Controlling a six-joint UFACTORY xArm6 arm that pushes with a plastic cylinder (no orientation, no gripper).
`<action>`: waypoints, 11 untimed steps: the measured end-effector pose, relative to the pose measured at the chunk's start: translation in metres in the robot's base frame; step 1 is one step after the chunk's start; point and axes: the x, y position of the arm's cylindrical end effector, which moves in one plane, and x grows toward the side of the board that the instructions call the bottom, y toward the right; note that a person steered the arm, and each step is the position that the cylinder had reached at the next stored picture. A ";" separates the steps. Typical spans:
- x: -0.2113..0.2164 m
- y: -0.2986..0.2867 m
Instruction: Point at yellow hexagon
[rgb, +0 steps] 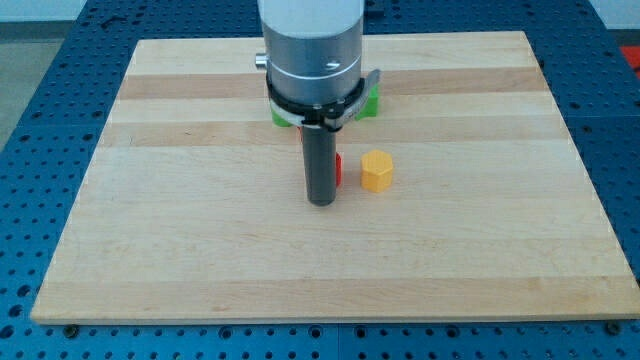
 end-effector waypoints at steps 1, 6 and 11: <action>-0.007 0.002; 0.049 0.078; -0.018 0.080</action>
